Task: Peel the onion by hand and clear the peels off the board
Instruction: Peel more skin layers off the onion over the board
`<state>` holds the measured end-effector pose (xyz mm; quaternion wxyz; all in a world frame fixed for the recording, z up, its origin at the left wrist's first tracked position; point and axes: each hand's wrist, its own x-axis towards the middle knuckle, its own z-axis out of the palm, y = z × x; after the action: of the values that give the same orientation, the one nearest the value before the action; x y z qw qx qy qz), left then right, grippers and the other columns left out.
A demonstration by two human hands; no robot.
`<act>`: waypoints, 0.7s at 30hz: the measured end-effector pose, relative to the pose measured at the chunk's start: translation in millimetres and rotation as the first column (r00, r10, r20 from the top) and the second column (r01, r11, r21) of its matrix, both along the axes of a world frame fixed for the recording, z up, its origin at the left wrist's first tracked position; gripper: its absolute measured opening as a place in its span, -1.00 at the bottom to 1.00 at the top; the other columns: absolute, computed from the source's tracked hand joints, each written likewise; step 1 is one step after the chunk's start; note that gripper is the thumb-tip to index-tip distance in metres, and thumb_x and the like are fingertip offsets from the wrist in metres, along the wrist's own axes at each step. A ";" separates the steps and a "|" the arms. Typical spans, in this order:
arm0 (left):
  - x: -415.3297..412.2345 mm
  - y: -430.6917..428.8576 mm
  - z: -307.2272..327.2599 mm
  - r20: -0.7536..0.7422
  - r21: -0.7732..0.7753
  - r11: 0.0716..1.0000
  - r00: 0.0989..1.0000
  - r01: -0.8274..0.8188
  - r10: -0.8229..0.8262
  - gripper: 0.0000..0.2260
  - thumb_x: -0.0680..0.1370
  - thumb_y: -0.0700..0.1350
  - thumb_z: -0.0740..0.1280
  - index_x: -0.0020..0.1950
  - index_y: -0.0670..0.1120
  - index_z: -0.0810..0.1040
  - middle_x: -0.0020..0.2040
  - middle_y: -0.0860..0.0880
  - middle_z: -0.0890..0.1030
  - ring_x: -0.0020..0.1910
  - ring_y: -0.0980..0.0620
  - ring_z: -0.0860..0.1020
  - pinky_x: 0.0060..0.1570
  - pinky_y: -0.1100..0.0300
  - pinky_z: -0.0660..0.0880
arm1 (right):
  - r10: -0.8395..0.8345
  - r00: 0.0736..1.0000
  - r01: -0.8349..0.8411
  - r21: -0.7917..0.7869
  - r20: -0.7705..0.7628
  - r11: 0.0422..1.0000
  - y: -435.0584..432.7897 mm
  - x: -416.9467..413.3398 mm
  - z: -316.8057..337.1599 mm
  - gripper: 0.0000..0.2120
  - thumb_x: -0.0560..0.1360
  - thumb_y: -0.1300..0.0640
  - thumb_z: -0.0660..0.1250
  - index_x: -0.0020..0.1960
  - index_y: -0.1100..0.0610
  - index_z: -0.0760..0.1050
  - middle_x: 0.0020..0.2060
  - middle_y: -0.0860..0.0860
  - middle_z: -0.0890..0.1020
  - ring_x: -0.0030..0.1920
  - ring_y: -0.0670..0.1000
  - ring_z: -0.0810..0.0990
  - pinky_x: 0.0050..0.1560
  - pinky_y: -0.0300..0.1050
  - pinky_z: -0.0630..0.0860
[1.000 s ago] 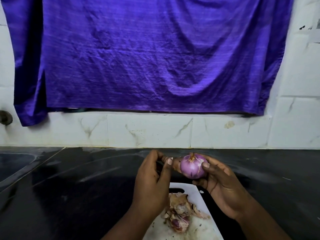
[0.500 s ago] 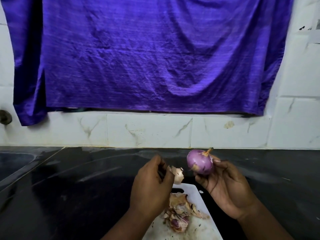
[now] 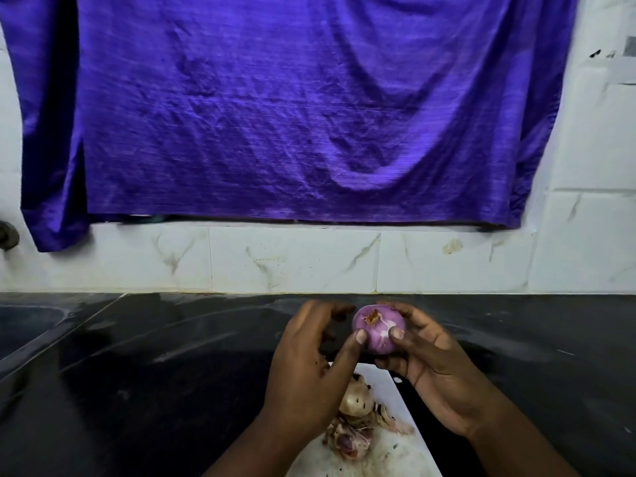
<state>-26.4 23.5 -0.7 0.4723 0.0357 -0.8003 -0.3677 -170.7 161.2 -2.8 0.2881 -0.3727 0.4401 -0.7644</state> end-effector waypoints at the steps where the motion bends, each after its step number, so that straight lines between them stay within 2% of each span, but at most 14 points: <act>1: 0.2 0.5 0.7 -0.005 0.008 1.000 1.000 0.018 -0.018 -0.79 0.60 0.19 0.35 0.20 0.20 0.58 0.14 0.21 0.58 0.16 0.10 0.62 0.01 0.03 0.64 | -0.014 1.000 0.015 0.019 -0.025 1.000 -0.4 0.8 -0.1 -0.40 0.30 0.01 0.70 0.28 0.11 0.62 0.25 0.27 0.65 0.05 0.17 0.71 -0.04 -0.04 0.69; 5: 1.3 1.5 1.8 -0.015 -0.005 0.999 0.999 0.048 -0.048 -0.81 0.61 0.05 0.43 0.21 0.16 0.63 0.18 0.19 0.56 0.21 0.11 0.60 0.07 0.09 0.63 | 0.008 0.999 -0.007 0.030 -0.037 1.000 -1.4 1.8 -0.7 -0.38 0.34 0.02 0.67 0.33 0.14 0.58 0.29 0.25 0.64 0.15 0.26 0.69 0.11 0.10 0.68; 8: 1.8 1.6 2.4 -0.034 -0.005 0.999 0.998 0.049 -0.049 -0.85 0.61 -0.03 0.46 0.17 0.13 0.65 0.16 0.17 0.56 0.19 0.08 0.60 0.06 0.05 0.63 | 0.014 1.000 -0.013 0.031 -0.026 0.999 -1.2 1.6 -1.6 -0.36 0.33 0.05 0.68 0.35 0.15 0.57 0.31 0.25 0.63 0.21 0.31 0.67 0.16 0.18 0.65; 12: 2.0 2.7 3.9 -0.051 0.006 0.999 0.998 0.041 -0.041 -0.89 0.59 0.00 0.45 0.11 0.09 0.67 0.13 0.16 0.58 0.16 0.06 0.61 0.03 0.05 0.62 | 0.024 0.998 -0.023 0.031 -0.049 0.999 -1.4 2.9 -1.8 -0.37 0.31 0.07 0.69 0.32 0.14 0.59 0.27 0.25 0.65 0.17 0.28 0.69 0.10 0.11 0.67; 16: 1.2 1.4 2.4 -0.054 -0.004 1.000 0.998 0.024 -0.024 -0.94 0.59 -0.09 0.48 0.02 0.07 0.68 0.08 0.16 0.57 0.10 0.06 0.61 -0.03 0.06 0.62 | 0.014 0.999 -0.014 0.011 -0.049 1.000 -3.1 2.6 -2.5 -0.38 0.30 0.06 0.70 0.30 0.15 0.61 0.26 0.25 0.65 0.18 0.22 0.69 0.09 -0.01 0.66; 19: 0.1 2.2 2.4 -0.058 0.016 1.000 0.998 0.027 -0.026 -0.98 0.57 -0.04 0.47 -0.02 0.06 0.67 0.06 0.17 0.56 0.08 0.09 0.61 -0.05 0.21 0.59 | 0.026 0.999 -0.027 -0.009 -0.030 1.000 -3.7 0.2 -4.5 -0.38 0.32 0.06 0.69 0.31 0.17 0.60 0.27 0.27 0.65 0.19 0.21 0.69 0.12 -0.04 0.65; 21: 0.0 3.7 4.4 -0.076 0.022 0.999 0.997 0.024 -0.022 -0.93 0.55 0.03 0.44 -0.04 0.06 0.67 0.04 0.16 0.57 0.06 0.08 0.62 -0.06 0.26 0.57 | 0.025 0.999 -0.025 -0.016 -0.026 1.000 -4.2 -1.7 -5.7 -0.36 0.31 0.04 0.70 0.31 0.19 0.60 0.28 0.28 0.64 0.20 0.22 0.68 0.15 -0.01 0.65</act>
<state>-26.3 27.2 3.6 0.4974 0.0179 -0.7780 -0.3833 -172.4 157.0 -8.5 0.2888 -0.3905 0.4327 -0.7595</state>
